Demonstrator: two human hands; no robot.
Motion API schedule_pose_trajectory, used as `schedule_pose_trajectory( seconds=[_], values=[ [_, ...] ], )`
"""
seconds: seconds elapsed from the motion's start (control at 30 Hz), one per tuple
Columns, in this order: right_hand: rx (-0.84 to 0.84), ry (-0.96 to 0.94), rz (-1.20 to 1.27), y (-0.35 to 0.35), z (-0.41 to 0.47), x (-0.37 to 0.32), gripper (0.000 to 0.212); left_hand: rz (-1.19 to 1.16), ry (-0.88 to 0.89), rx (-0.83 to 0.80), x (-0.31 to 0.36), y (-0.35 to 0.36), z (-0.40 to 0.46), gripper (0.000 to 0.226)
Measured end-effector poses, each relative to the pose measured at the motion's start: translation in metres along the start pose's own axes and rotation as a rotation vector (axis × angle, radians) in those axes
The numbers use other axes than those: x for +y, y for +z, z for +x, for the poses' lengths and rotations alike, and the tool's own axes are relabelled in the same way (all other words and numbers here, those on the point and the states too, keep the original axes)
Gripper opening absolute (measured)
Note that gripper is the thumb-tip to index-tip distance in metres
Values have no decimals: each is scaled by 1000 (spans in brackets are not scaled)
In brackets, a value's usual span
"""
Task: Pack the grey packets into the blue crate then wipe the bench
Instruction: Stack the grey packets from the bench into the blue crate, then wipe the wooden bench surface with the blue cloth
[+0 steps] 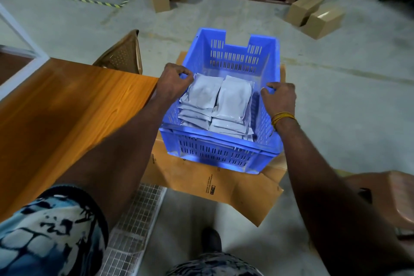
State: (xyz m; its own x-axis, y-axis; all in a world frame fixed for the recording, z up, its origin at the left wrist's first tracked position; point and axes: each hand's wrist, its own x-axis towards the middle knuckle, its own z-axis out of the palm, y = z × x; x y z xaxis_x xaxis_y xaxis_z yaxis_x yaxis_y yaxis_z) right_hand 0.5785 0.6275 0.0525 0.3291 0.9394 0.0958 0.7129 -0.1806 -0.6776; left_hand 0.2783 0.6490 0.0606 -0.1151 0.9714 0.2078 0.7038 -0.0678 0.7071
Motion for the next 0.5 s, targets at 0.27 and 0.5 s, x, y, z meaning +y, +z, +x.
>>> schedule_pose_trajectory(
  seconds=[0.27,0.5],
  values=[
    [-11,-298,119,-1,-72,-41,35,45,-92,100,-9,-24,-60,30],
    [-330,-591,356,24,-146,-93,26,-198,-323,315,-8,-63,-178,21]
  ],
)
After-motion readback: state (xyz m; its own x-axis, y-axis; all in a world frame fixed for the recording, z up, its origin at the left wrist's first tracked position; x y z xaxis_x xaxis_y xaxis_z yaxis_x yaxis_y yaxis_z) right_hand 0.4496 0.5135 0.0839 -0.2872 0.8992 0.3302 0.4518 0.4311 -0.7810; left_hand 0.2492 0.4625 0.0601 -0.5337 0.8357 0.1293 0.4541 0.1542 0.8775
